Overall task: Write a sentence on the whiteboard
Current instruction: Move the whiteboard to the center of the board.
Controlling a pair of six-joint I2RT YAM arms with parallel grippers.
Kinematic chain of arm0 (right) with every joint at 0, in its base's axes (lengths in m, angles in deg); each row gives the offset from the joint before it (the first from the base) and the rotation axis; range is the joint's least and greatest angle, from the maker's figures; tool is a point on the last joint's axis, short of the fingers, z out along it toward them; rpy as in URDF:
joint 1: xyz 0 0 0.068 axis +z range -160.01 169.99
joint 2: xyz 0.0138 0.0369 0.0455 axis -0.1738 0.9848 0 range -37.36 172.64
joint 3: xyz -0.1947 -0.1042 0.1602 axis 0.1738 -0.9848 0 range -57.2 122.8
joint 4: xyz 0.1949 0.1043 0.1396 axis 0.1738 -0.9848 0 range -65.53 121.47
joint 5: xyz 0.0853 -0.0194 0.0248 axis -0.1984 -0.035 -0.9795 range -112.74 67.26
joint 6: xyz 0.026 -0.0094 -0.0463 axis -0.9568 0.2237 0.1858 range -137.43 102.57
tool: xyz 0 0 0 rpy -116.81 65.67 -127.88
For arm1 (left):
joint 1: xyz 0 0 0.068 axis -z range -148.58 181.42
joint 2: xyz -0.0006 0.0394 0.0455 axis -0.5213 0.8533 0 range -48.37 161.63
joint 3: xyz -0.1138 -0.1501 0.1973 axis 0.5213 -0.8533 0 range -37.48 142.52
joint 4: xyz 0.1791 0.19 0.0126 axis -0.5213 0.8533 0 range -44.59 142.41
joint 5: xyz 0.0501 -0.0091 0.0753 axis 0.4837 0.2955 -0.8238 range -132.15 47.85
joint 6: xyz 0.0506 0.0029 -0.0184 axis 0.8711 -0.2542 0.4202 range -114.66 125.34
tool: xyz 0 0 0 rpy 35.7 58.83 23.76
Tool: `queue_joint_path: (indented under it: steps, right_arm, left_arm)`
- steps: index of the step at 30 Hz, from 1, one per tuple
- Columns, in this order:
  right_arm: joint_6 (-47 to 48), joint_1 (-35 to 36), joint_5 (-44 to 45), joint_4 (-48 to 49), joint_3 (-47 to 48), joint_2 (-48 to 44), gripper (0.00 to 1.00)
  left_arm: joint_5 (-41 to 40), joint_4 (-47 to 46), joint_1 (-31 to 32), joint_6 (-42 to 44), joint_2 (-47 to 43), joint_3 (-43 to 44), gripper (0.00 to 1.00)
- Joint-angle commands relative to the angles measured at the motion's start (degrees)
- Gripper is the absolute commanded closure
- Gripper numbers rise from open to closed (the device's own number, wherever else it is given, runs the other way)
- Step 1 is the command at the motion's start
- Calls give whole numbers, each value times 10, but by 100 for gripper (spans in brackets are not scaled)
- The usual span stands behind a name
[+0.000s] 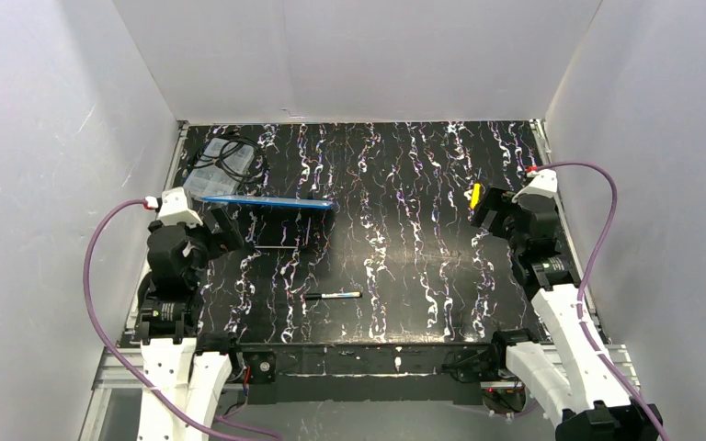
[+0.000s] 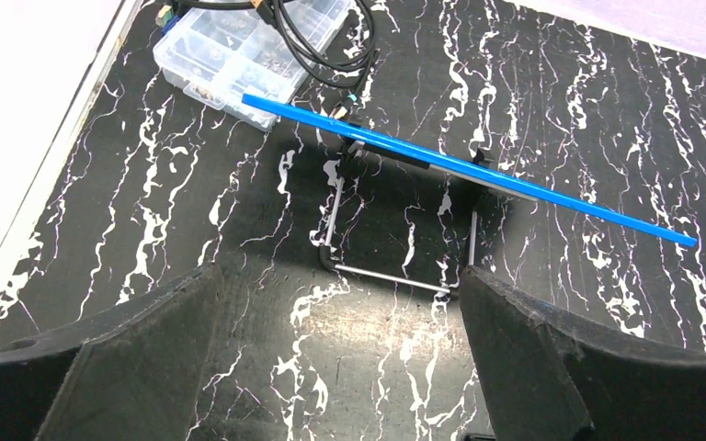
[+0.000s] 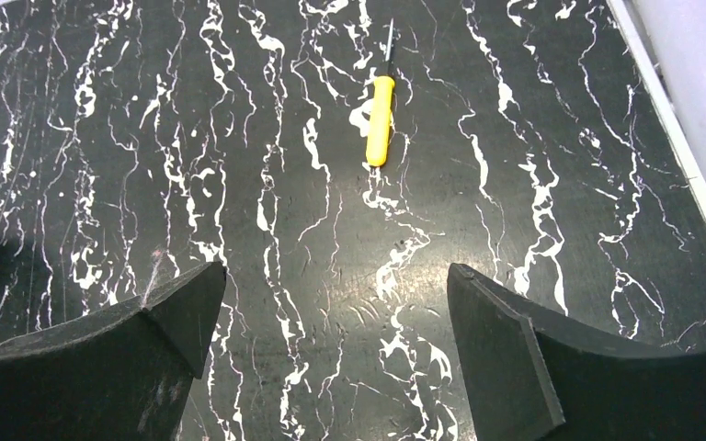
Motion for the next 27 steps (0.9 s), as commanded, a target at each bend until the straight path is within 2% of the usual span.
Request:
queue_joint_path:
  steps: [1, 7, 12, 16, 22, 27]
  right_arm:
    - [9, -2, 9, -8, 33, -16, 1]
    - [9, -2, 2, -3, 29, -10, 1]
    - [10, -2, -1, 0, 26, -6, 1]
    - [10, -2, -6, 0, 22, -12, 1]
    - [6, -2, -16, 13, 5, -21, 1]
    - [5, -2, -24, 14, 3, -15, 1]
  left_arm:
    - [-23, 11, -2, -11, 12, 13, 2]
    - [-18, 31, -2, -19, 21, 15, 2]
    - [106, 38, -1, -31, 12, -1, 2]
    - [150, 37, 6, -80, -8, -33, 8]
    - [142, 9, 77, -130, -20, -75, 12]
    - [74, -101, 190, -172, 18, -120, 13]
